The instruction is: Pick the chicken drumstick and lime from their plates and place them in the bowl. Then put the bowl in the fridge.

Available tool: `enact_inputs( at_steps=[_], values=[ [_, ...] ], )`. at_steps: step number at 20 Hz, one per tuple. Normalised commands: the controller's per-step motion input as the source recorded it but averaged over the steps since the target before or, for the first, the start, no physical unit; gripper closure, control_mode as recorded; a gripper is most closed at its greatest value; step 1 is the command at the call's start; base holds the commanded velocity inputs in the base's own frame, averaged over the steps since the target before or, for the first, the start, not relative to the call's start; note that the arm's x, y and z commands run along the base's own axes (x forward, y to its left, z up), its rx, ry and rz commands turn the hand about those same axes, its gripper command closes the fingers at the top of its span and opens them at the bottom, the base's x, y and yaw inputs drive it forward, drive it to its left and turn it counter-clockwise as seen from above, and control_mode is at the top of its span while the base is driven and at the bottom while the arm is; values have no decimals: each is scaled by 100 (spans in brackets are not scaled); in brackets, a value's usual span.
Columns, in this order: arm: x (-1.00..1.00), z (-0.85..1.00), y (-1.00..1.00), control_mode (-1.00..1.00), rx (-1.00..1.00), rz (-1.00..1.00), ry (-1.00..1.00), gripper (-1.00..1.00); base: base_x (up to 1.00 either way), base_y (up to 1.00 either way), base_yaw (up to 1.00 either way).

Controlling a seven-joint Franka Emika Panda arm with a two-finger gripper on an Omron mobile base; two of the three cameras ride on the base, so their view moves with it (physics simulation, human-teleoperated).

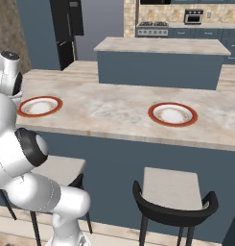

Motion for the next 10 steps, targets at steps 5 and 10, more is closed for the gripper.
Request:
enact_inputs(
  at_steps=[5,10],
  values=[
    [6,-16,14,-100,7,-1,1,-100,0,0,0],
    [12,-18,8,-100,1,-5,1,-100,0,0,0]
  ],
)
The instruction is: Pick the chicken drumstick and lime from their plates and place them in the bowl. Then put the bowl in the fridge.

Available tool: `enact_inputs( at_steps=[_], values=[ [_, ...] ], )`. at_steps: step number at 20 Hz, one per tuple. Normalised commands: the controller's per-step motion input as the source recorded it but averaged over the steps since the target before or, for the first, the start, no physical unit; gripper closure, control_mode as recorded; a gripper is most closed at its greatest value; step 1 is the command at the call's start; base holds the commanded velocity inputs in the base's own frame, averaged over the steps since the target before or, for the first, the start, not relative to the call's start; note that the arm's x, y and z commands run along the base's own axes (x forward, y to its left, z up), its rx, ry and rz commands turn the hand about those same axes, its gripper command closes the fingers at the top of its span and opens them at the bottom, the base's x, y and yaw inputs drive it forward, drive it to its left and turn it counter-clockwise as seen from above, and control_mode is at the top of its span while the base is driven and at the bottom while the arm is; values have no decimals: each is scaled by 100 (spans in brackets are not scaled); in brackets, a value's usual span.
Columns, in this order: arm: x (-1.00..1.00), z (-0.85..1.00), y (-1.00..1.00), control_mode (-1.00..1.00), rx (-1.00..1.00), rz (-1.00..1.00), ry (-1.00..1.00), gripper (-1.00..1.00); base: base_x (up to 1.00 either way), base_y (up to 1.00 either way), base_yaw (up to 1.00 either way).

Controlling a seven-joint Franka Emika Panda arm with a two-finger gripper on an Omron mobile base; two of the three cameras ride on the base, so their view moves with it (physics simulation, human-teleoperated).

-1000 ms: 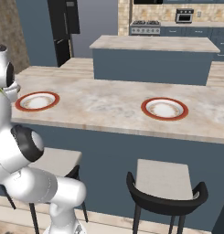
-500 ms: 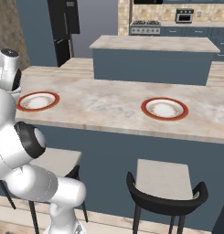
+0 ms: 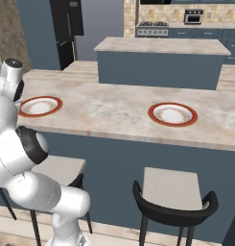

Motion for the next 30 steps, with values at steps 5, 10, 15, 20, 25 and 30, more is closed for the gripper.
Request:
enact_inputs(
  at_steps=[5,10,15,20,25,30],
  values=[
    [24,-7,9,-100,0,-6,0,-100,0,0,0],
    [26,-2,10,-100,0,-6,0,-100,0,0,0],
    [22,-2,12,-100,1,-6,1,-100,0,0,0],
    [13,-2,17,-100,2,-3,3,-100,0,0,0],
    [6,-6,15,-100,1,-1,5,-100,0,0,0],
    [8,-6,5,-100,0,-1,7,-100,0,0,0]
  ],
)
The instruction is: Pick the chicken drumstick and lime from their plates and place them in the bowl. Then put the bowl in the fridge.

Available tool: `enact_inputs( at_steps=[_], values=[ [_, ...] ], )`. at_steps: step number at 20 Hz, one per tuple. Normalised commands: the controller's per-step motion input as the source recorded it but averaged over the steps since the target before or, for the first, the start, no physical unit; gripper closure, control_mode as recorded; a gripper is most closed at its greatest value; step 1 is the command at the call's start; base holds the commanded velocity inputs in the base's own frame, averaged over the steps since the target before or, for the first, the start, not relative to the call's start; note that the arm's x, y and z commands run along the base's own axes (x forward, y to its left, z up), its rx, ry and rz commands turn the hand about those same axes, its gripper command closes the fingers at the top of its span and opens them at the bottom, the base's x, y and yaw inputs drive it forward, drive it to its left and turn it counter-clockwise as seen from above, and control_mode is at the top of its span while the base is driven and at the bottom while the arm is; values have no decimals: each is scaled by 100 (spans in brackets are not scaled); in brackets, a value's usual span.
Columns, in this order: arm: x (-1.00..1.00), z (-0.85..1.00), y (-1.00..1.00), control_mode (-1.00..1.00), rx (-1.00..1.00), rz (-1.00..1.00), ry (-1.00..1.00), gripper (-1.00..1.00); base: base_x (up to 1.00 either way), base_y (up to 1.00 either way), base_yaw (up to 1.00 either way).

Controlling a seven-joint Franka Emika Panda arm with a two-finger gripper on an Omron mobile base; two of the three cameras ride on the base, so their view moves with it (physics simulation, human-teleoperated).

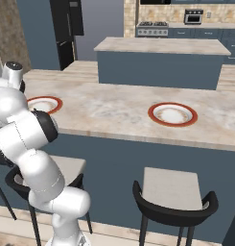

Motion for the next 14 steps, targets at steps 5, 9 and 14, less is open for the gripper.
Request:
enact_inputs(
  at_steps=[5,9,14],
  values=[
    [8,-5,5,-100,0,-1,7,-100,0,0,0],
    [5,-5,6,-100,0,-2,3,-100,0,0,0],
    [5,-3,11,-100,0,-2,0,-100,0,0,0]
  ],
)
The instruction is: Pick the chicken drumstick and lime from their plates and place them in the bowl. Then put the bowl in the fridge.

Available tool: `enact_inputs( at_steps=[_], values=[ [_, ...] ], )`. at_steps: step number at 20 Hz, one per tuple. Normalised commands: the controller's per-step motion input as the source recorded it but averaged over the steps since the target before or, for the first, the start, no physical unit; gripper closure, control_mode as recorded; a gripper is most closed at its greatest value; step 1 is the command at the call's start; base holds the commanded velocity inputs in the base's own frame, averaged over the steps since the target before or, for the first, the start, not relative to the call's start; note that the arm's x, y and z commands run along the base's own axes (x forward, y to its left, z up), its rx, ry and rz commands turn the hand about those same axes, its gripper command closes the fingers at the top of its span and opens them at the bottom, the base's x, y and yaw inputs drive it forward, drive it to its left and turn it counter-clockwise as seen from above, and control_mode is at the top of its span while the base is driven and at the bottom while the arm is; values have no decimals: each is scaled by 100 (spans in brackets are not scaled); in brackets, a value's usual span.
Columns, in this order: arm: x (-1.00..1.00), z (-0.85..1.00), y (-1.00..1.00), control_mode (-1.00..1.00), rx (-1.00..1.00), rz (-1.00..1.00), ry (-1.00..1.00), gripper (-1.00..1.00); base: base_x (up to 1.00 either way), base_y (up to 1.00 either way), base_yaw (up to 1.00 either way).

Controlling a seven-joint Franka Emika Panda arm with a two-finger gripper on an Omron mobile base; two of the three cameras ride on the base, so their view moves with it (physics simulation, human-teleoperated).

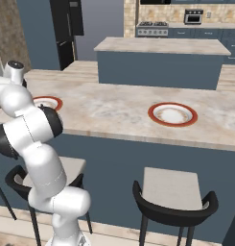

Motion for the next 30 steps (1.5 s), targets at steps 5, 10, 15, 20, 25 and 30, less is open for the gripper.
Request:
enact_inputs(
  at_steps=[5,10,15,20,25,30],
  values=[
    [0,-6,11,-100,0,-2,0,100,0,0,0],
    [0,-11,1,-100,0,-4,2,100,0,0,0],
    [-1,-3,0,-100,0,0,0,100,0,0,0],
    [-11,1,4,-100,1,0,-8,100,0,0,0],
    [-18,12,0,-100,5,0,-11,100,0,0,0],
    [-33,34,-11,-100,23,0,-2,100,0,0,0]
  ],
)
